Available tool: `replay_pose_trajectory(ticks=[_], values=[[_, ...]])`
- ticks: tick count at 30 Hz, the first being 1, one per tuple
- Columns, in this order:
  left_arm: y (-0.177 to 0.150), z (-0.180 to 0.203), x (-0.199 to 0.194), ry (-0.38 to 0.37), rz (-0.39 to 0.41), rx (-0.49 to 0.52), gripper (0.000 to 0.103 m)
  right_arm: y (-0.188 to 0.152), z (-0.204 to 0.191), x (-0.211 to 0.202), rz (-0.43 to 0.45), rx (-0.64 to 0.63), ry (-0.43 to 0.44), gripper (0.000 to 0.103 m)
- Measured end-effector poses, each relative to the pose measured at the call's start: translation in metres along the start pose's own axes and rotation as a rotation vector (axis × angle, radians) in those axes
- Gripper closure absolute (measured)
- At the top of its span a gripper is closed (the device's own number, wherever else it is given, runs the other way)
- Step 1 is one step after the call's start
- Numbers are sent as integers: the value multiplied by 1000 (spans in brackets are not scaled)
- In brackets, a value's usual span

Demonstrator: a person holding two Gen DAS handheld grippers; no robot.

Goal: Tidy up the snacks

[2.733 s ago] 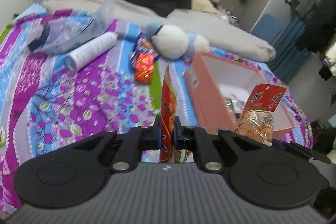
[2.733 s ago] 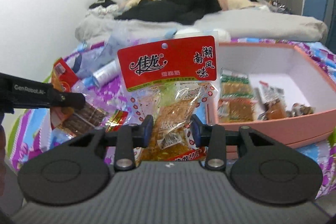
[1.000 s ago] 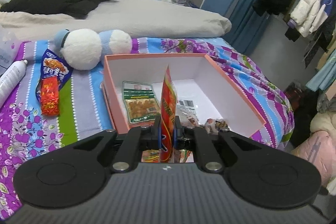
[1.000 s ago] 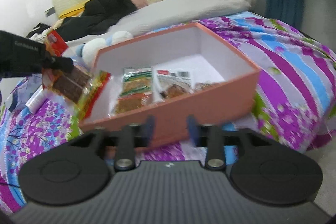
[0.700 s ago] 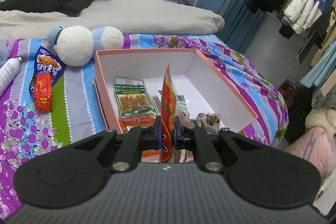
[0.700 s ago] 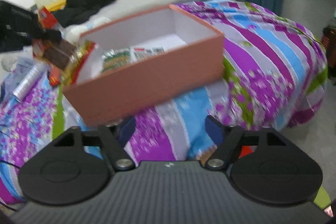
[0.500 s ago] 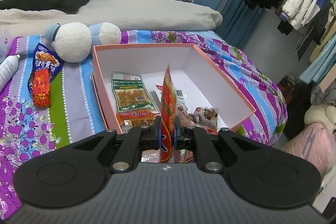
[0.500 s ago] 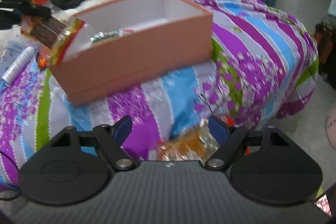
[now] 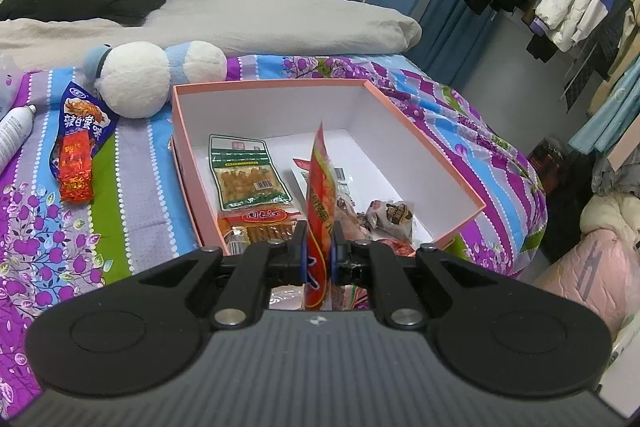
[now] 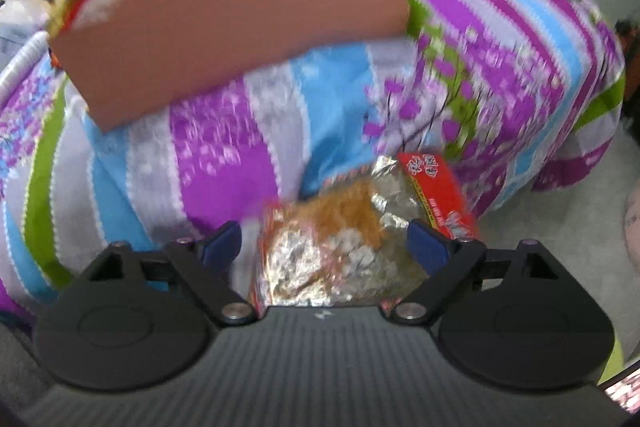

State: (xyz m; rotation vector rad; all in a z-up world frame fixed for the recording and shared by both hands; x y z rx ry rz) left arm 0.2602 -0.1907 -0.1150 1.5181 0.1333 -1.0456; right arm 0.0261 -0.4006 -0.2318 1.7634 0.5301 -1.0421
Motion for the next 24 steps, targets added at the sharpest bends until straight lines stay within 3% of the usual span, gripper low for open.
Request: replay_pose_trajectory(ticks=[9, 12, 17, 21, 24], values=[[-2, -1, 0, 3, -4, -6, 91, -13, -10, 17, -21, -150, -78, 12], [-3, -2, -2, 3, -5, -9, 91, -12, -8, 17, -12, -168, -115, 25], [-3, -2, -4, 5, -2, -8, 91, -9, -2, 9, 7, -137, -95, 40], [-3, -2, -9, 7, 4, -5, 91, -2, 0, -2, 49, -93, -85, 59], [-3, 0, -12, 7, 6, 0, 91, 2, 2, -7, 65, -74, -78, 64]])
Point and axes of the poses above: each gripper's, at about its wrist camera, not at the fingertips, and x roughly the way its jaws point, z to its right, y to its top, the point moved 6 cm from there along x, roughly the way its jaws point, and after that the axes turned 14 degrees about x, right-handed, at the moved point
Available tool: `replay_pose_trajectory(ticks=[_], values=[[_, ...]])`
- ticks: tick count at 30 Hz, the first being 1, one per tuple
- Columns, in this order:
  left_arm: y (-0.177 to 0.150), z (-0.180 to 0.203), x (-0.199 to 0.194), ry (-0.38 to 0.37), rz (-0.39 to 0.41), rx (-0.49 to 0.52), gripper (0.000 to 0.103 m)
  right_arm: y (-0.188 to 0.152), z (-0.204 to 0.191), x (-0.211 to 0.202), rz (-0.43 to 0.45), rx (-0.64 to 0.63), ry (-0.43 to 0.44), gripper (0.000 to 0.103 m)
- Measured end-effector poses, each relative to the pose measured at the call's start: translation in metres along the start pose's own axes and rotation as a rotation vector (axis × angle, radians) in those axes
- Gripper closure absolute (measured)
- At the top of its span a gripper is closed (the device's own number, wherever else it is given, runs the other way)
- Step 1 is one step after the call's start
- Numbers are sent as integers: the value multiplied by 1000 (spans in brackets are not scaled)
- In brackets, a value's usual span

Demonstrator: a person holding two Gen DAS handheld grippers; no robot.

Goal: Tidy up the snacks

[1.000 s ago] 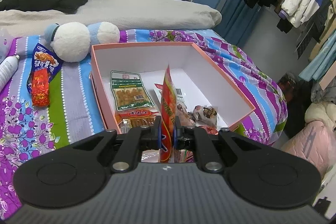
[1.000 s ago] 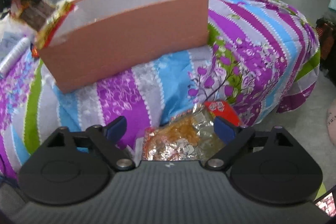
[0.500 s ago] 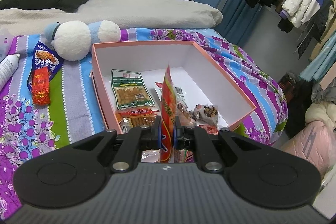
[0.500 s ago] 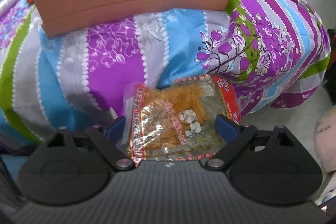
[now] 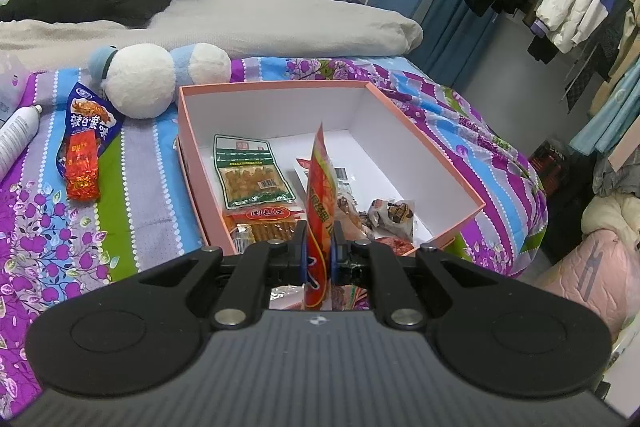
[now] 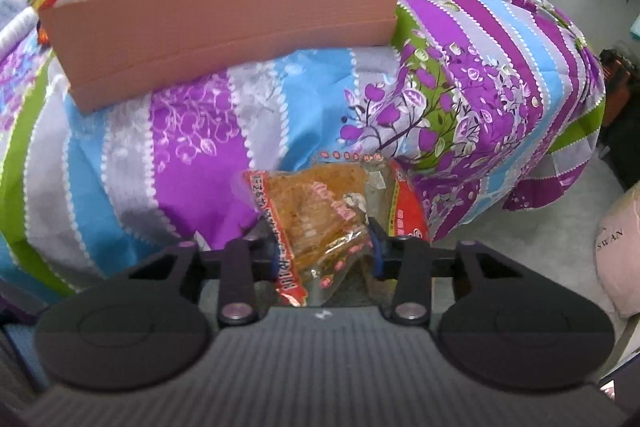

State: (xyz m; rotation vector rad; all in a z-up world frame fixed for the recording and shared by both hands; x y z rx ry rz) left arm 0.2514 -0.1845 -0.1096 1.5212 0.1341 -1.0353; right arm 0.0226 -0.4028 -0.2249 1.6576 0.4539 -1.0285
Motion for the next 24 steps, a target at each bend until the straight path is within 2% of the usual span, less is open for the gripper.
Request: replay_pose_trajectory(ticks=[7, 12, 18, 24], values=[[2, 4, -7, -3, 12, 9, 91, 12, 1, -21, 49, 21, 7, 67], [10, 6, -9, -3, 29, 20, 91, 39, -5, -49, 116, 25, 37, 67], [31, 3, -5, 5, 60, 35, 91, 92, -18, -77, 240, 38, 105, 67], [62, -6, 3, 25, 85, 50, 91, 158, -46, -92, 372, -9, 171, 66]])
Point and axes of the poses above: each gripper's, at about its wrist camera, not at the fingertips, and x roughly the way its jaws point, z to its right, y to its top, the point moved 6 cm from there along x, roughly the way its jaws point, and after that the axes turned 14 degrees about x, right-handed, at the moved point
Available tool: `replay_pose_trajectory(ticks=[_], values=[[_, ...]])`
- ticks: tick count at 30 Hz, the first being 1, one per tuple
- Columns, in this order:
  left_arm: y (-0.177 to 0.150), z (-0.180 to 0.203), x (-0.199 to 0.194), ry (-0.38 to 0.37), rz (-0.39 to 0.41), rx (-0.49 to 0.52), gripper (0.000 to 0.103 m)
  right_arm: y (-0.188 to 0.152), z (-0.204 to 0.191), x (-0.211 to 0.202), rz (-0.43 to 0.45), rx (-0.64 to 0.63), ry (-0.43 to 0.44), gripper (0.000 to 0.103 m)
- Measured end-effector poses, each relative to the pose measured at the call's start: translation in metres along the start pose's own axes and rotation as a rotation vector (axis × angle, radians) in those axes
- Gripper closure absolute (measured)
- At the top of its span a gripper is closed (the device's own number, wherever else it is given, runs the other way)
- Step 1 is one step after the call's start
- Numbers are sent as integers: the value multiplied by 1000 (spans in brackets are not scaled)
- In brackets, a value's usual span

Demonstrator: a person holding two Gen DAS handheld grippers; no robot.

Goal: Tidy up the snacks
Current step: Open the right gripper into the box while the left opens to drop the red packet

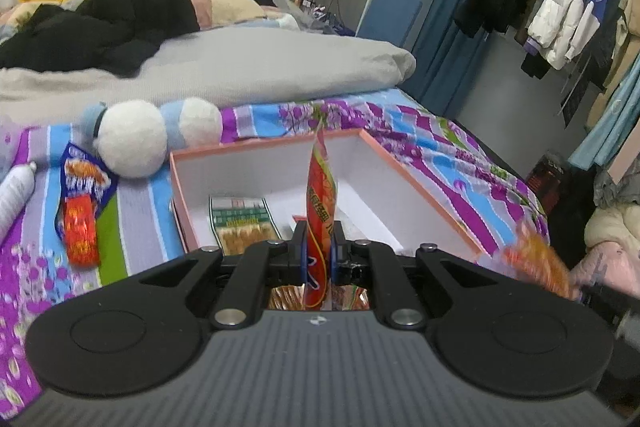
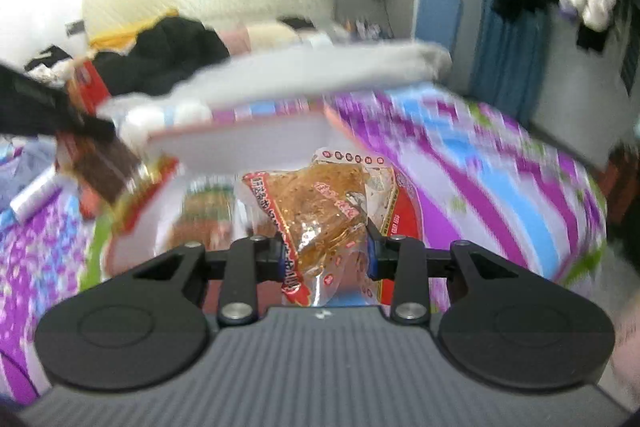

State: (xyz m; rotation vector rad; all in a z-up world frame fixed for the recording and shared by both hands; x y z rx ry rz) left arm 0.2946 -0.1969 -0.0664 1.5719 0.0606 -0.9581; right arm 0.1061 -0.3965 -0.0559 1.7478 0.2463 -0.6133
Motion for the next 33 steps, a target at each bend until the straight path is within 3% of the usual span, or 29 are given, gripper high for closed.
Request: replay_pose_trajectory(ticks=[4, 8, 14, 20, 21, 22, 23, 24, 25, 27, 33], values=[[16, -15, 18, 2, -18, -18, 91, 36, -20, 26, 30, -10, 53, 66], [25, -25, 43, 1, -68, -7, 91, 55, -37, 71, -45, 10, 123, 66], [20, -38, 81, -30, -192, -21, 91, 43, -51, 139, -243, 11, 145, 65], [12, -42, 89, -14, -217, -15, 90, 23, -49, 158, -305, 34, 127, 61], [12, -42, 88, -15, -216, -14, 88, 21, -48, 156, -303, 34, 123, 60], [11, -41, 88, -16, -217, -14, 74, 21, -46, 156, -304, 33, 120, 59], [12, -41, 87, -17, -218, -16, 51, 20, -45, 155, -306, 34, 119, 58], [12, -41, 85, -18, -219, -19, 41, 19, -45, 152, -308, 35, 122, 53], [13, -41, 82, -16, -208, -21, 34, 20, -44, 152, -308, 36, 124, 40], [15, -40, 75, -4, -191, -14, 34, 21, -43, 149, -299, 43, 119, 22], [20, -42, 37, 19, -133, -25, 34, 29, -41, 127, -247, 55, 133, 22]])
Point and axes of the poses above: each gripper's, at about its wrist camera, not at the fingertips, and x roughly the way its jaws point, z to its right, y to its top, the point moved 6 cm from there along x, roughly the way its jaws point, and after that the axes turned 14 degrees about x, right-handed, at the moved point
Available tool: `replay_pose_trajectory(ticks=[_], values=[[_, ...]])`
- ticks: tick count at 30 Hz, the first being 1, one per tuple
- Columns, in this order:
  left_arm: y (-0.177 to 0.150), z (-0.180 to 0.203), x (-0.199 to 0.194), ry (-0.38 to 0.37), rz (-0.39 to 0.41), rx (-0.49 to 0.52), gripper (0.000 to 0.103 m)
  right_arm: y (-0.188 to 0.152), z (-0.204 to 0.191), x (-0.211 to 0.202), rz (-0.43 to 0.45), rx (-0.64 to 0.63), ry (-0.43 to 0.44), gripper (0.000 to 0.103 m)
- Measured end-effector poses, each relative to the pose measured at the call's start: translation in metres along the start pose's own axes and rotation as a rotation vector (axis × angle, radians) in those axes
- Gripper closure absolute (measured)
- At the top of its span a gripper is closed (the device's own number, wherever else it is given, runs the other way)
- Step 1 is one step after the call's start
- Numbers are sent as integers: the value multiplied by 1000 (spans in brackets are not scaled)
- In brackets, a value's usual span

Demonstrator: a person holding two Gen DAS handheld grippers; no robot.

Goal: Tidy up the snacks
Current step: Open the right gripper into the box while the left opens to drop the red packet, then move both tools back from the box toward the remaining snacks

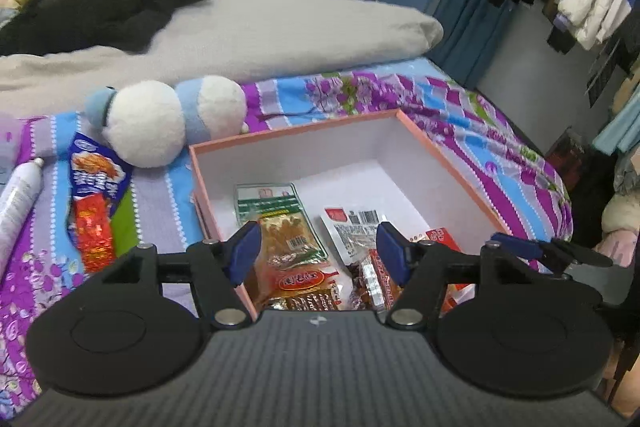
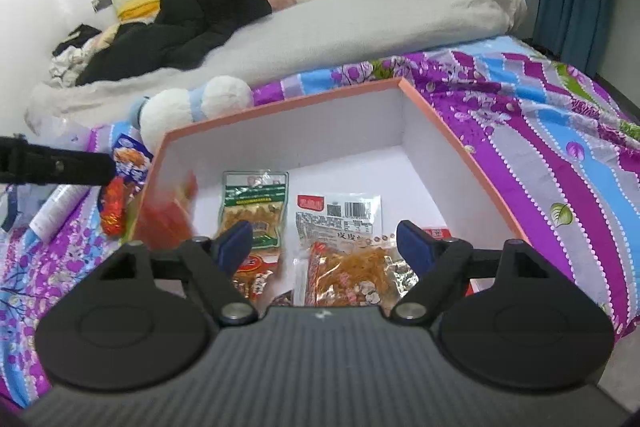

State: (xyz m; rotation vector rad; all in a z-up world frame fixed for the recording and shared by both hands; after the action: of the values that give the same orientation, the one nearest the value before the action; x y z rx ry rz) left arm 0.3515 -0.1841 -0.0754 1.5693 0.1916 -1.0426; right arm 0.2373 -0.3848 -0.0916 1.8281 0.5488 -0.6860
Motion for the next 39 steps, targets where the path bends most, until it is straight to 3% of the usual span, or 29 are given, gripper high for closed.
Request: replay_pose_trajectory(ticks=[9, 19, 34, 36, 39], values=[[-19, 3, -87, 45, 119, -7, 34, -16, -19, -57, 74, 8, 55, 22], [-78, 13, -174, 106, 199, -28, 31, -62, -54, -120, 128, -40, 152, 22], [-173, -14, -222, 163, 167, -134, 24, -132, -94, -148, 93, -91, 262, 22], [-178, -22, -225, 178, 174, -145, 19, -135, -102, -147, 94, -110, 272, 11], [-184, -37, -226, 195, 177, -171, 17, -139, -110, -144, 103, -134, 264, 10]])
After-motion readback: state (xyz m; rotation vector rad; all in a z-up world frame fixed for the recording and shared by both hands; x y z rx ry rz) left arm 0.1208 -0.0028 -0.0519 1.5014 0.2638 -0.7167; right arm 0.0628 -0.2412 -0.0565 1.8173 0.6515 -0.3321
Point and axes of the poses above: each gripper's, at about its wrist camera, not at the fingertips, and x roughly the way its jaws point, z to its right, y to its top, the point moved 6 cm from there along x, roughly the way its jaws point, and after that the axes turned 14 degrees about x, right-handed, at the moved point
